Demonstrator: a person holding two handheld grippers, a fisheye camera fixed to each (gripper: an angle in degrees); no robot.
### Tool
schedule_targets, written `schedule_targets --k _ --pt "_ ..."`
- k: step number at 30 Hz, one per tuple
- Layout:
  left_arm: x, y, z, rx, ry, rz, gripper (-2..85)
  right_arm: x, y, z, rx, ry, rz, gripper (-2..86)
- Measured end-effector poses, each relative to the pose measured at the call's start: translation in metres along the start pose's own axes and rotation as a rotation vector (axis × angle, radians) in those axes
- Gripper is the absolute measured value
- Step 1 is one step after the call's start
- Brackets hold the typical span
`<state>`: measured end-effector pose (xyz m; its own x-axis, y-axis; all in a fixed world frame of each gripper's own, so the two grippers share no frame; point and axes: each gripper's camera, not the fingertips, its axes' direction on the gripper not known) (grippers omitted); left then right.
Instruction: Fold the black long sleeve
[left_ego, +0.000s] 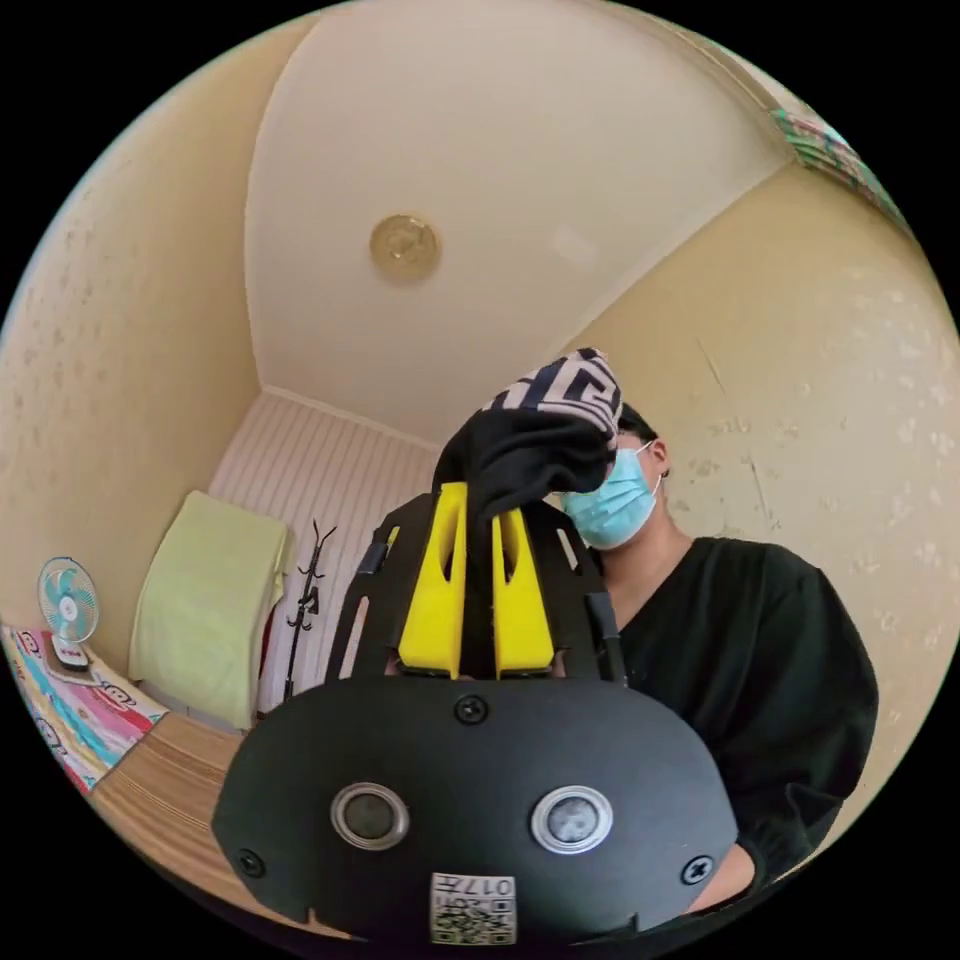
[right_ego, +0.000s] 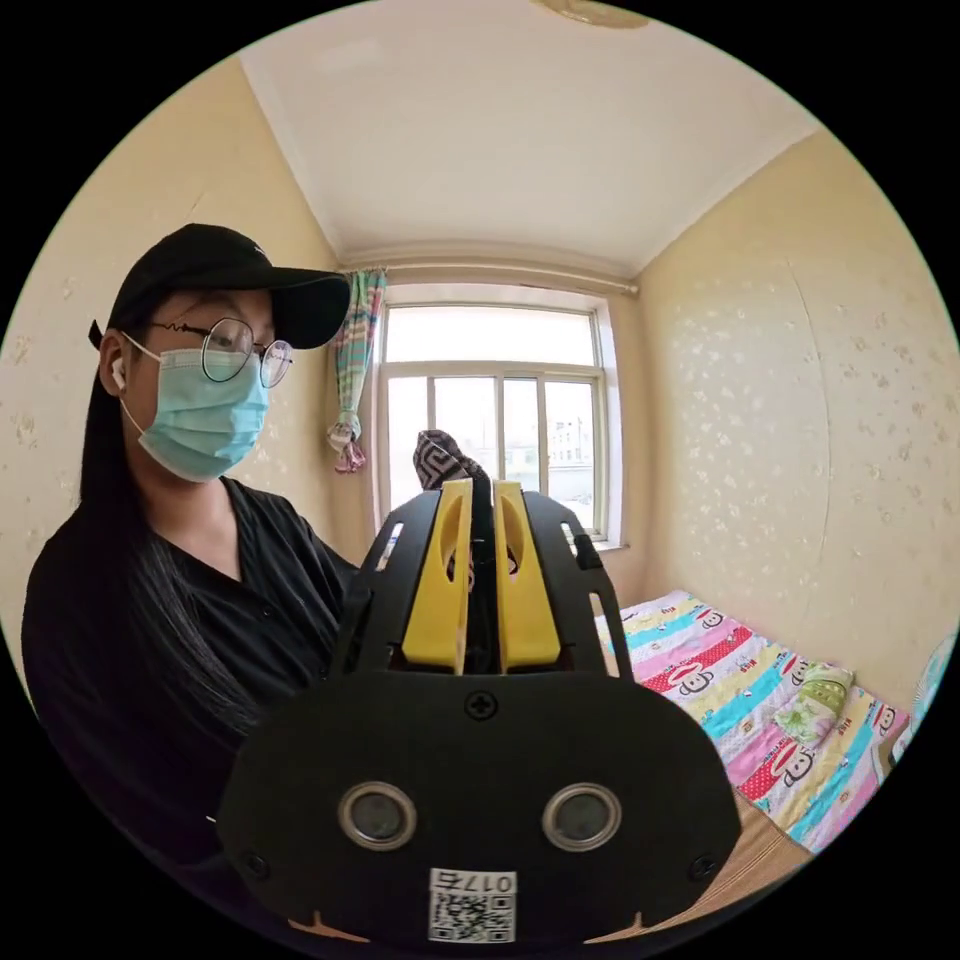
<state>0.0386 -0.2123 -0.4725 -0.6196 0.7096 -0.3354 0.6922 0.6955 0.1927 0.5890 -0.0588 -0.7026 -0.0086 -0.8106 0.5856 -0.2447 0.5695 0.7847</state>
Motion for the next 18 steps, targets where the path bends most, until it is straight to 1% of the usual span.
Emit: schedule_targets --k 2,4,8,11,13,14,15,16,17,18 --pt "-0.014 0.002 0.003 0.019 0.045 -0.064 4.2 -0.004 0.014 0.008 -0.066 0.049 0.034 7.8" --pt "-0.025 0.008 0.014 -0.006 0.032 -0.113 4.3 -0.004 0.033 0.022 -0.083 0.051 0.112 10.1" --pt "-0.052 0.027 0.05 -0.097 0.049 -0.224 4.2 0.002 0.054 0.039 -0.066 0.001 0.226 12.6" --pt "-0.067 0.041 0.078 -0.22 0.013 -0.3 4.3 0.008 0.062 0.056 -0.095 -0.025 0.289 13.5" --pt "-0.074 0.048 0.092 -0.304 -0.041 -0.352 4.4 0.012 0.069 0.066 -0.108 -0.084 0.299 9.7" --pt "-0.078 0.051 0.096 -0.336 -0.105 -0.387 4.5 0.012 0.069 0.067 -0.111 -0.128 0.289 7.4" --pt "-0.077 0.051 0.093 -0.332 -0.153 -0.396 4.7 0.012 0.07 0.066 -0.12 -0.155 0.295 4.7" --pt "-0.075 0.05 0.089 -0.324 -0.192 -0.397 4.9 0.007 0.071 0.056 -0.083 -0.052 0.286 3.8" --pt "-0.07 0.049 0.081 -0.309 -0.31 -0.406 5.4 0.003 0.072 0.05 -0.053 0.013 0.274 3.5" --pt "-0.064 0.049 0.073 -0.32 -0.449 -0.418 5.9 -0.006 0.07 0.037 -0.001 0.131 0.254 3.0"
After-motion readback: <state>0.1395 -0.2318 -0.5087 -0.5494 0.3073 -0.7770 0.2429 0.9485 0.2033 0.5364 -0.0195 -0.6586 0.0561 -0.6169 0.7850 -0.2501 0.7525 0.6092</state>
